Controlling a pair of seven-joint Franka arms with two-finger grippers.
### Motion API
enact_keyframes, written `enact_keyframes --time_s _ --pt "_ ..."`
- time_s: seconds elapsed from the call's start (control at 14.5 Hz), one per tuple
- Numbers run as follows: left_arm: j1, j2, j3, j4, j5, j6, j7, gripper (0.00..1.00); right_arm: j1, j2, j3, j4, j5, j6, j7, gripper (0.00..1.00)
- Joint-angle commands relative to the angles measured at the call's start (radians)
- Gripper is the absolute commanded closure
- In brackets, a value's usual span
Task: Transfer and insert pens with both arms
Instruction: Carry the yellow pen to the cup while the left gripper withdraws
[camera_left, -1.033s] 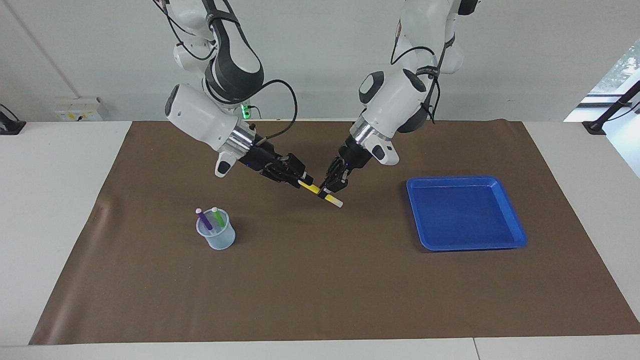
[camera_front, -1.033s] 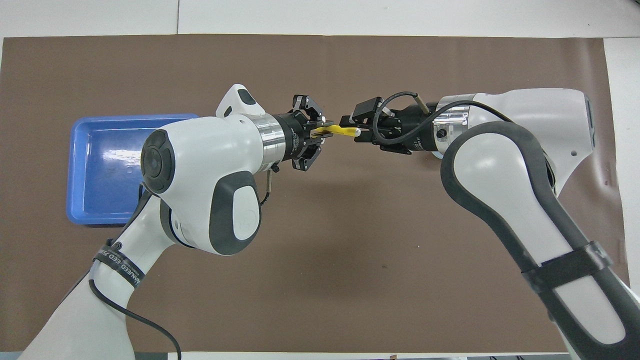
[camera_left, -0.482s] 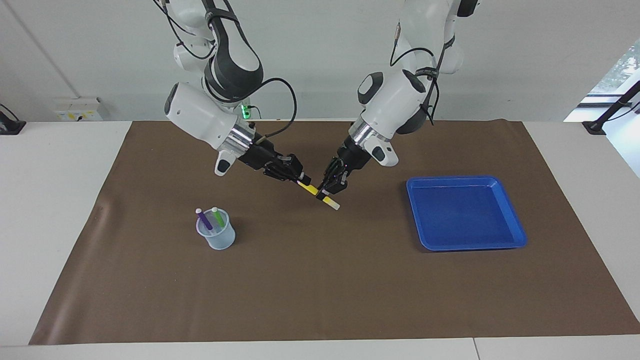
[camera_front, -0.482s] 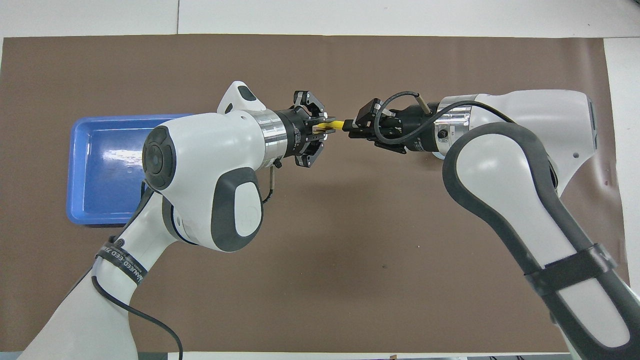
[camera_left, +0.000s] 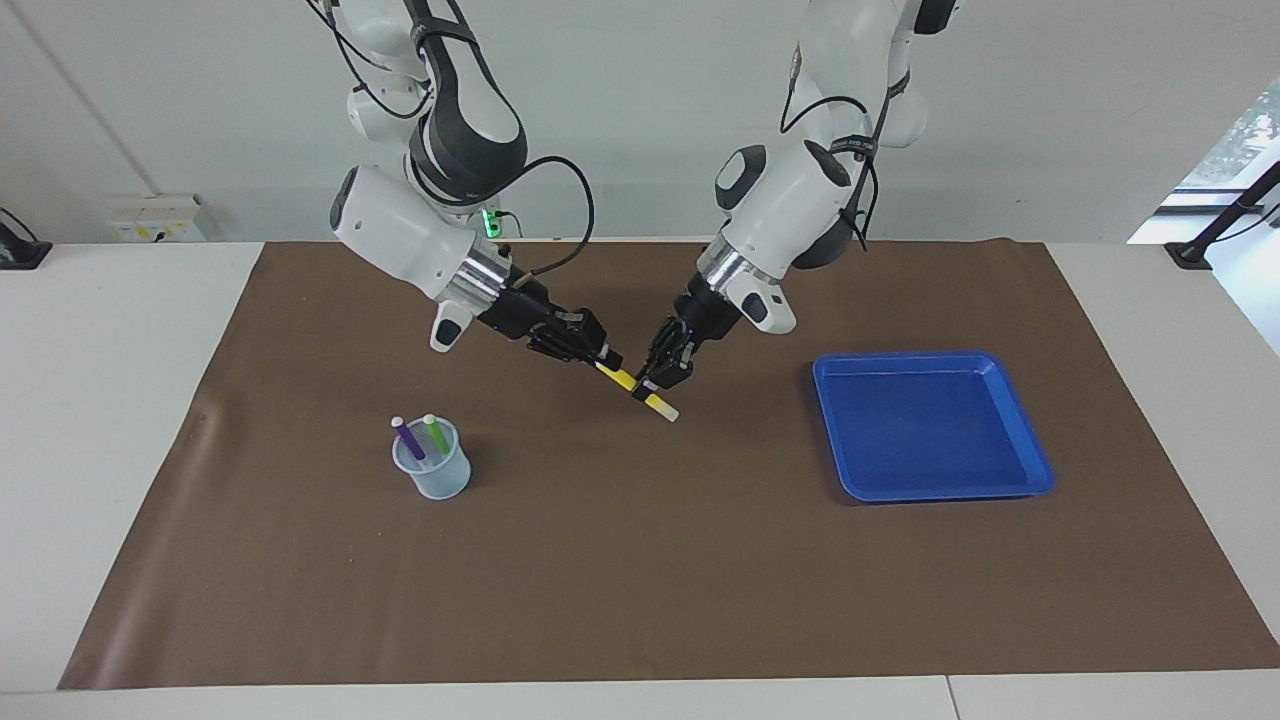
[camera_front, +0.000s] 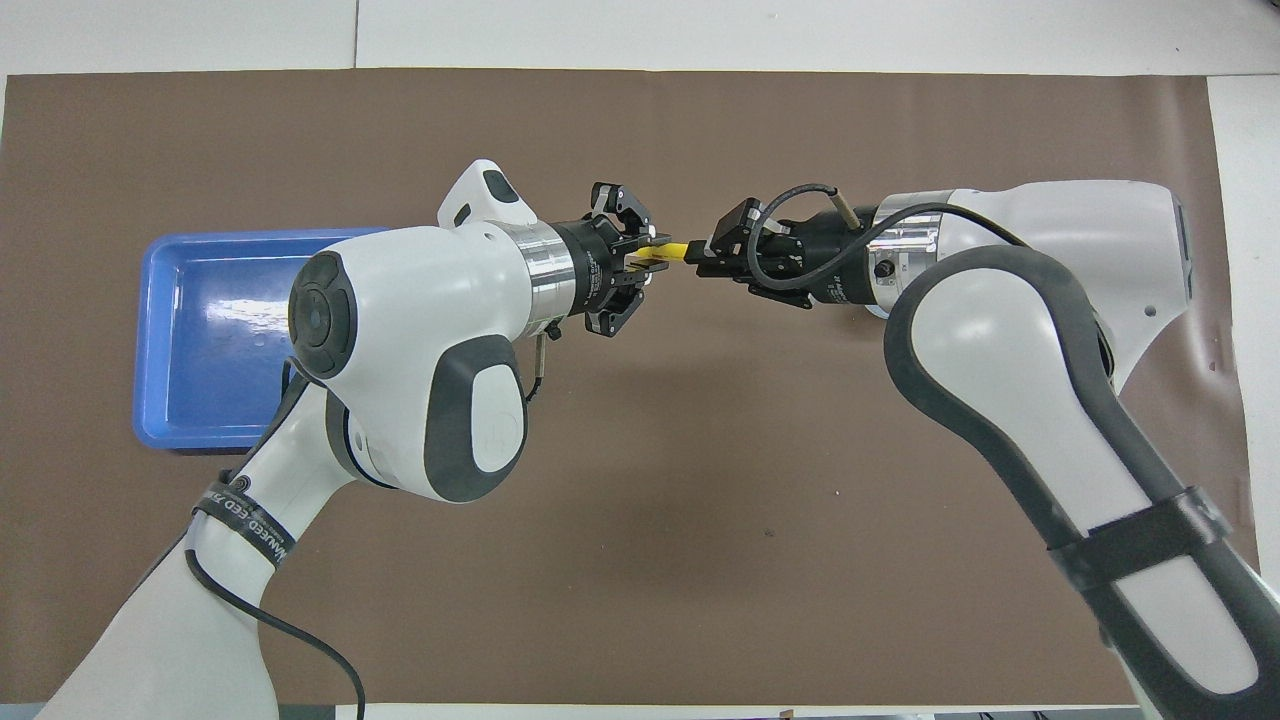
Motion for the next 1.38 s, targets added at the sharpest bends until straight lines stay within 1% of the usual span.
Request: enact_keyframes --time_s 0.0,0.14,0.21,0.28,0.41,0.48,0.55,0.62,0.69,0.83,0.9,0.96,1.03,1.17,1.31 --pt "0.002 -0.007 0.021 -0.035 0.055 -0.047 0.128 0.0 -0.027 -0.002 -0.005 0.039 -0.05 -0.065 0.007 1.0" --pt "0.044 -0.012 0.024 -0.038 0.104 -0.114 0.174 0.0 -0.09 0.037 -0.005 0.171 -0.259 -0.216 0.006 1.0" --pt "0.057 -0.018 0.024 -0.038 0.133 -0.155 0.212 0.0 -0.107 0.066 -0.003 0.256 -0.392 -0.295 0.001 1.0" --pt "0.074 -0.026 0.024 -0.047 0.147 -0.18 0.245 0.0 -0.118 0.101 -0.002 0.333 -0.492 -0.357 -0.006 1.0" --pt "0.114 -0.049 0.024 -0.099 0.201 -0.199 0.364 0.0 -0.126 0.139 0.0 0.426 -0.673 -0.443 -0.044 1.0" --pt "0.134 -0.061 0.025 -0.131 0.253 -0.199 0.456 0.0 -0.135 0.156 -0.002 0.469 -0.743 -0.484 -0.108 1.0" --pt "0.151 -0.072 0.027 -0.157 0.309 -0.199 0.54 0.0 -0.159 0.163 -0.002 0.489 -0.787 -0.524 -0.173 1.0" --pt "0.201 -0.075 0.028 -0.165 0.343 -0.209 0.617 0.0 -0.178 0.179 -0.002 0.504 -0.817 -0.56 -0.246 1.0" --pt "0.237 -0.075 0.028 -0.164 0.35 -0.237 0.697 0.0 -0.19 0.207 -0.002 0.554 -0.846 -0.581 -0.297 1.0" --pt "0.306 -0.079 0.03 -0.162 0.356 -0.297 0.867 0.0 -0.179 0.262 0.007 0.64 -0.971 -0.624 -0.315 1.0" --pt "0.33 -0.084 0.032 -0.164 0.403 -0.33 0.932 0.0 -0.17 0.285 0.021 0.676 -1.031 -0.662 -0.315 1.0" --pt "0.358 -0.087 0.032 -0.162 0.461 -0.36 0.976 0.0 -0.17 0.285 0.033 0.675 -1.058 -0.669 -0.315 1.0" --pt "0.384 -0.087 0.03 -0.162 0.492 -0.378 1.018 0.0 -0.169 0.284 0.033 0.669 -1.065 -0.669 -0.313 1.0" --pt "0.426 -0.09 0.032 -0.153 0.497 -0.403 1.131 0.0 -0.17 0.278 0.033 0.633 -1.072 -0.643 -0.313 1.0" --pt "0.462 -0.105 0.033 -0.144 0.502 -0.421 1.178 0.0 -0.17 0.27 0.033 0.593 -1.073 -0.603 -0.315 1.0"
